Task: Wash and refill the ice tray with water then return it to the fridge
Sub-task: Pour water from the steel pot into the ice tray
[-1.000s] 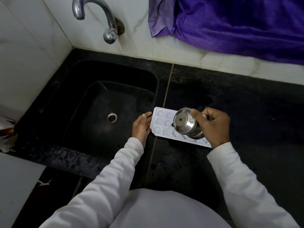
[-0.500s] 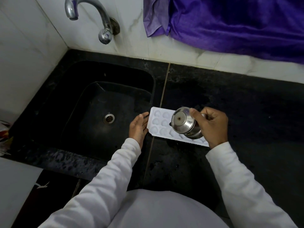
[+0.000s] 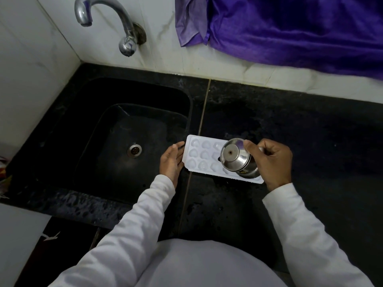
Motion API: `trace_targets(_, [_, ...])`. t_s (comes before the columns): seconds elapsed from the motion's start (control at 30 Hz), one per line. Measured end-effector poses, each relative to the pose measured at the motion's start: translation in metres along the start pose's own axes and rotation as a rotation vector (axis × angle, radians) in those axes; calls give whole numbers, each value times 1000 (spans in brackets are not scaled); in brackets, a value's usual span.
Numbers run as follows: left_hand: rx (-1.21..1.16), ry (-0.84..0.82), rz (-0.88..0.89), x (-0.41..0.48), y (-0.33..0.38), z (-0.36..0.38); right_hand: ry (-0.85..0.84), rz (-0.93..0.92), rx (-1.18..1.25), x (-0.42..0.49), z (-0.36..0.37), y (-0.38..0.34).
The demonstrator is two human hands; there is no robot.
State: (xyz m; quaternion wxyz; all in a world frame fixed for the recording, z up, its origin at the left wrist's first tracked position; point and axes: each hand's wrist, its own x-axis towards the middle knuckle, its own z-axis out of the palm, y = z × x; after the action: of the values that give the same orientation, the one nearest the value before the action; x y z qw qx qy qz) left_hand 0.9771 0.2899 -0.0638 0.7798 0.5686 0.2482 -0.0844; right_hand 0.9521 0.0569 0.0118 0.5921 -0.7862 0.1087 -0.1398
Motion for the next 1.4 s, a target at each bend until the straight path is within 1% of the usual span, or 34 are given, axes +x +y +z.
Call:
trace_targets(0.4, [2, 8, -16, 3, -1, 0, 4, -17, -69, -4, -5, 8])
trace_targets(1.4, [-1, -2, -9, 4, -4, -2, 32, -61, -96, -3, -13, 6])
